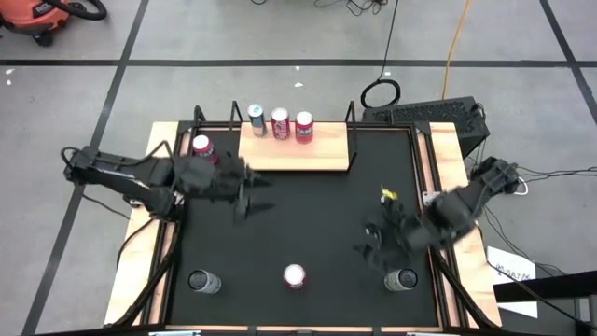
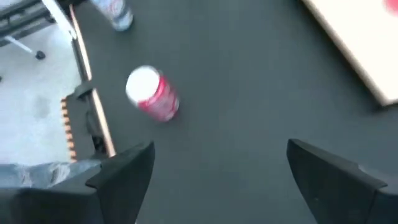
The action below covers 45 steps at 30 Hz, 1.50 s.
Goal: Place canned beverage on shelf
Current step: Put the white-yellow soda can on the shelf
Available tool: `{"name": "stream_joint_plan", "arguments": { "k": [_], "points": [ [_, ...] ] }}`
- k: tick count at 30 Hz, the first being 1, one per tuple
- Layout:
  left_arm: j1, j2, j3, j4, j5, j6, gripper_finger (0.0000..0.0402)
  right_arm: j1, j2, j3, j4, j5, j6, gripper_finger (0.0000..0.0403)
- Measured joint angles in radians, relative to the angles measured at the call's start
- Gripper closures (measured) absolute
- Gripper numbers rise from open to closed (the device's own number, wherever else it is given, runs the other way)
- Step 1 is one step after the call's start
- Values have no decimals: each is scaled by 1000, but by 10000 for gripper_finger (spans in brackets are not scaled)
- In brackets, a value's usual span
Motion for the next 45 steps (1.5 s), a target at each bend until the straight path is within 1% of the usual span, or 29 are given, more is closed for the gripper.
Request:
{"name": "stream_joint_plan", "arguments": {
  "k": [4, 7, 12, 19, 24, 30, 34, 39, 42, 45],
  "points": [
    [-115, 26, 0, -91, -151, -97, 71, 120, 4, -93, -11, -3, 206, 51],
    [-172, 64, 0, -112, -216, -163, 71, 209, 3, -159, -13, -8, 342, 51],
    [-217, 130, 0, -37, -244, -168, 71, 339, 3, -232, -16, -7, 512, 51],
    [-220, 219, 0, 53, -244, -165, 71, 476, 2, -315, -43, 20, 651, 51],
    [-215, 242, 0, 84, -243, -158, 71, 525, 2, -393, -40, 19, 749, 51],
    [-212, 243, 0, 84, -243, -160, 71, 552, 2, -459, -33, -6, 825, 51],
    [-212, 243, 0, 84, -243, -166, 71, 573, 2, -502, -9, -4, 917, 51],
    [-212, 243, 0, 83, -242, -166, 71, 574, 2, -542, 66, 0, 1013, 51],
    [-211, 243, 0, 82, -241, -166, 71, 574, 2, -553, 63, 27, 1087, 51],
    [-210, 243, 0, 82, -240, -166, 71, 571, 2, -565, 49, 3, 1127, 51]
  ]
}}
